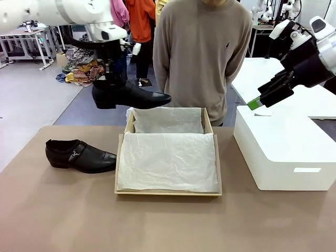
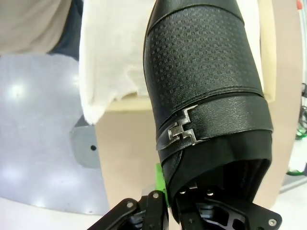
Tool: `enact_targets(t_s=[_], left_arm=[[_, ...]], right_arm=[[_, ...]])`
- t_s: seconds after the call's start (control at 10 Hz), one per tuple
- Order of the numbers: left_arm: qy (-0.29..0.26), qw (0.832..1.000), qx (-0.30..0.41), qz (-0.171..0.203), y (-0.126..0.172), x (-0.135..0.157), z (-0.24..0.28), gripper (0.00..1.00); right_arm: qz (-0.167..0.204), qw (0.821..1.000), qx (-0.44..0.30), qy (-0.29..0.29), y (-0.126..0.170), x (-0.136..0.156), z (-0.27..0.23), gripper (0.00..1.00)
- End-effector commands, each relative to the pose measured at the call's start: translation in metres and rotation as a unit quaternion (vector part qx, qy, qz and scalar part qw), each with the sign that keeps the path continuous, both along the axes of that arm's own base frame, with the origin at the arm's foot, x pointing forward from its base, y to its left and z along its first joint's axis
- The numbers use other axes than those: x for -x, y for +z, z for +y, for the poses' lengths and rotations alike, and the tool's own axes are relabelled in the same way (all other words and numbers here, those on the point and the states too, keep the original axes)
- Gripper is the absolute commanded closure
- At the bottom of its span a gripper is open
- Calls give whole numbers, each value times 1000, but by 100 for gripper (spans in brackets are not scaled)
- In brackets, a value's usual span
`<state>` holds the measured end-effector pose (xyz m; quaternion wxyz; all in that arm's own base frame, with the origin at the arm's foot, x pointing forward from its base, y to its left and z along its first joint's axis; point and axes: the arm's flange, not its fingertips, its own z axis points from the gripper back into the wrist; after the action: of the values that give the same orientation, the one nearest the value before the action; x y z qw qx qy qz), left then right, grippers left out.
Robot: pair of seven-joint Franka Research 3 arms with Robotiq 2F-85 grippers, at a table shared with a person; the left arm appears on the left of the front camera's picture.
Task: Pack the shoes into the box.
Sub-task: Place one shoe of the Shoes into the Shoes Box.
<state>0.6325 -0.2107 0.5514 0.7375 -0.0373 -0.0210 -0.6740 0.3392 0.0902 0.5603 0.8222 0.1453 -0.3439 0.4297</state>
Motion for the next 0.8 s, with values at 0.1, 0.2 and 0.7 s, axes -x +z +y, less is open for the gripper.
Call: enact_targets(t_s=[0.1,0.2,0.7], left_arm=[[-7,1000,-14,-21,0,-21,-47,100],[-9,1000,-12,-22,-3,-23,-61,100],[11,1000,-1,-10,-30,-29,-109,100]], right_arm=[[-3,1000,-2,0,0,0,0,0],[-3,1000,-2,0,0,0,0,0],[-3,1000,-2,0,0,0,0,0]])
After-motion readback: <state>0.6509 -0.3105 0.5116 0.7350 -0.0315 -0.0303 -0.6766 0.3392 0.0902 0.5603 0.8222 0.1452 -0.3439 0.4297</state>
